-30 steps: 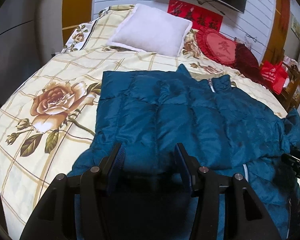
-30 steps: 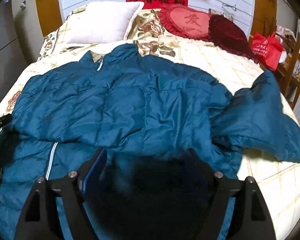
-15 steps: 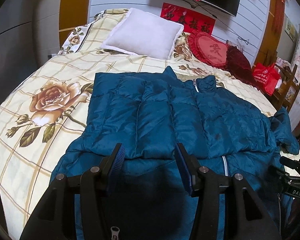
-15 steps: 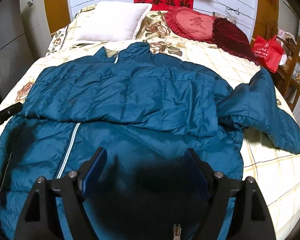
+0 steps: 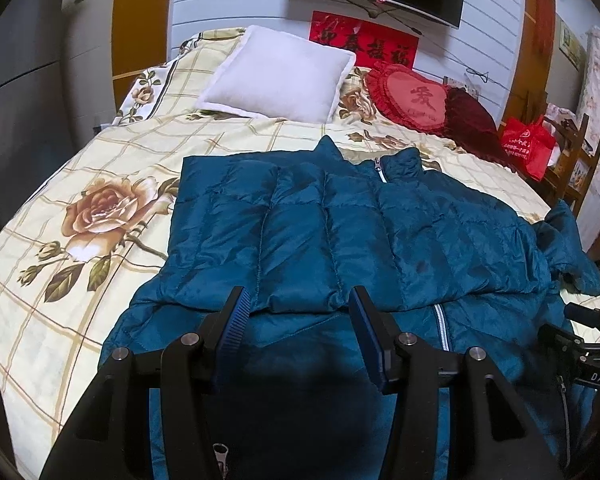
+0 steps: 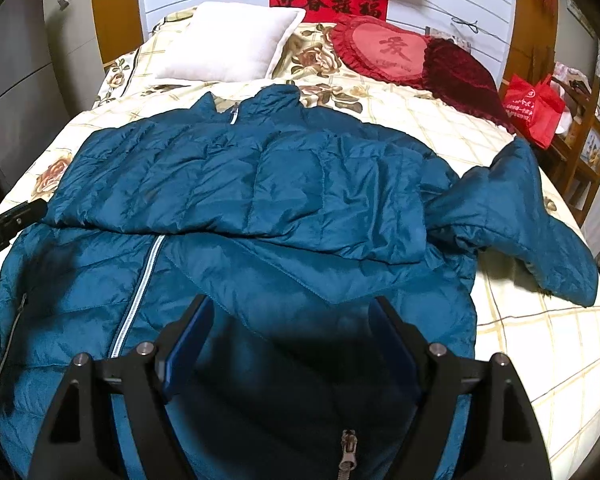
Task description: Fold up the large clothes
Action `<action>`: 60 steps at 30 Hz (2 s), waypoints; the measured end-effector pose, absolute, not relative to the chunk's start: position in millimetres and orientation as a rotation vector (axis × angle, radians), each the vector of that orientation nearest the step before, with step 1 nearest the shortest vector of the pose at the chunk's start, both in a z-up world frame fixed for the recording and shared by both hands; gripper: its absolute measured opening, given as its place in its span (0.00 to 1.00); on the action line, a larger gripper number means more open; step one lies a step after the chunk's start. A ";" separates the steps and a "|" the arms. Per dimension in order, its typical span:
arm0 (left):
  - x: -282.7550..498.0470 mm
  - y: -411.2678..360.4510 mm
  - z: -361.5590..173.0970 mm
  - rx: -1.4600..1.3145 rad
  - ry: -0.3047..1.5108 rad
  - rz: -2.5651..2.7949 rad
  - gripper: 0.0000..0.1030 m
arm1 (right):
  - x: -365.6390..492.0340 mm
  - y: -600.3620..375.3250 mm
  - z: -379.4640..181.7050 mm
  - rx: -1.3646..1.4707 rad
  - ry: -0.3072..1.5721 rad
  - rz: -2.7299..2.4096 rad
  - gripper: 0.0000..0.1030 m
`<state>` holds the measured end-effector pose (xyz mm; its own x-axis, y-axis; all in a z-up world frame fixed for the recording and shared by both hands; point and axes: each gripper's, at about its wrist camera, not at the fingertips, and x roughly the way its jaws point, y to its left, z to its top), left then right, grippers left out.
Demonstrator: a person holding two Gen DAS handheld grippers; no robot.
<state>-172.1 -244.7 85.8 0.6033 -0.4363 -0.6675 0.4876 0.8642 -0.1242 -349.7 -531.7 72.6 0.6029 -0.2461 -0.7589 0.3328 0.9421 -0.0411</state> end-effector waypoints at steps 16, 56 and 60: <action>-154.6 -247.6 66.4 0.056 0.810 -0.521 0.81 | -342.5 -556.3 58.7 0.127 0.888 -0.379 0.81; -139.6 -249.7 50.7 0.051 0.865 -0.512 0.81 | -468.2 -897.1 93.2 0.358 0.829 -1.101 0.93; -135.4 -250.8 47.0 0.059 0.875 -0.509 0.81 | -476.3 -929.4 74.1 0.432 0.832 -1.119 0.93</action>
